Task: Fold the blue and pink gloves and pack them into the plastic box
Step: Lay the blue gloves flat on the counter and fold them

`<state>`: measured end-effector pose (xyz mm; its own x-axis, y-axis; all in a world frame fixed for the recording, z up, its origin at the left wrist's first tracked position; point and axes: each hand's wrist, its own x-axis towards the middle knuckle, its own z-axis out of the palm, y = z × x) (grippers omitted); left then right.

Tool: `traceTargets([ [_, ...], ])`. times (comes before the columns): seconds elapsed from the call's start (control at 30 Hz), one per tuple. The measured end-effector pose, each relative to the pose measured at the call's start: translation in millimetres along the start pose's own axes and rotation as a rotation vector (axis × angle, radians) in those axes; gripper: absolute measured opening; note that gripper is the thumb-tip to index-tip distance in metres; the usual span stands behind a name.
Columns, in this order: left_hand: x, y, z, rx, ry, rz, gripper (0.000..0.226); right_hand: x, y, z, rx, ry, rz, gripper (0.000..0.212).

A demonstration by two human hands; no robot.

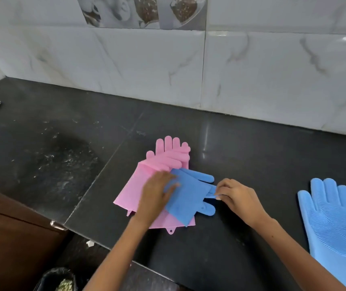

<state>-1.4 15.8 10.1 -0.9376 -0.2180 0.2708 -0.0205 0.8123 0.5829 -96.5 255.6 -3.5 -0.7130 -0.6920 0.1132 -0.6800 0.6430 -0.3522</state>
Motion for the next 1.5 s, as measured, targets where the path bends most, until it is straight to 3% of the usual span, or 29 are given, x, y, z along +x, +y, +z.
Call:
traceTargets([
  [0.07, -21, 3, 11, 0.077, -0.302, 0.017, 0.06, 1, 2, -7, -0.001, 0.023, -0.002, 0.008],
  [0.13, -30, -1, 19, 0.132, -0.359, 0.0, 0.078, 2, 2, -13, -0.006, 0.049, 0.0, 0.01],
  [0.27, -23, 6, 26, 0.203, -0.278, 0.083, 0.047, 2, 1, -14, 0.018, 0.048, 0.072, 0.01],
  [0.33, -19, 15, 28, 0.209, -0.267, 0.117, 0.031, 3, 1, -11, 0.143, 0.022, 0.176, 0.008],
  [0.4, -15, 24, 26, 0.069, -0.173, 0.048, 0.024, 3, 3, -11, 0.297, 0.028, 0.273, 0.005],
  [0.57, -5, 45, 1, -0.472, 0.257, -0.384, 0.007, -1, 24, -36, 0.375, 0.165, 0.28, 0.011],
  [0.67, -15, 57, -9, -0.802, 0.288, -0.57, 0.014, -8, 56, -61, 0.305, 0.232, 0.285, 0.015],
  [0.8, -58, 86, 9, -1.052, 0.206, -0.743, 0.027, -12, 103, -89, 0.207, 0.266, 0.277, 0.018],
  [0.9, -98, 115, 36, -1.081, -0.011, -0.913, 0.016, -12, 128, -95, 0.13, 0.192, 0.176, 0.02],
  [0.97, -118, 127, 45, -1.027, -0.407, -1.006, 0.015, -16, 139, -90, 0.102, 0.112, 0.181, 0.02],
  [1.03, -126, 134, 44, -0.919, -0.882, -0.939, 0.028, -26, 146, -82, 0.102, 0.081, 0.27, 0.024],
  [1.07, -126, 135, 43, -0.862, -0.967, -0.863, 0.028, -33, 147, -76, 0.113, 0.088, 0.329, 0.025],
  [1.1, -125, 134, 45, -0.82, -0.905, -0.781, 0.024, -40, 147, -70, 0.128, 0.109, 0.384, 0.024],
  [1.2, -103, 123, 59, -0.405, -0.325, -0.429, 0.008, -52, 136, -54, 0.152, 0.183, 0.493, 0.028],
  [1.23, -92, 121, 64, -0.259, -0.211, -0.331, 0.007, -53, 131, -50, 0.135, 0.191, 0.524, 0.033],
  [1.37, -60, 111, 90, -0.034, -0.182, -0.298, 0.015, -38, 123, -45, 0.116, 0.184, 0.644, 0.045],
  [1.5, -53, 110, 95, -0.063, -0.148, -0.351, 0.004, -22, 127, -46, 0.197, 0.219, 0.714, 0.025],
])
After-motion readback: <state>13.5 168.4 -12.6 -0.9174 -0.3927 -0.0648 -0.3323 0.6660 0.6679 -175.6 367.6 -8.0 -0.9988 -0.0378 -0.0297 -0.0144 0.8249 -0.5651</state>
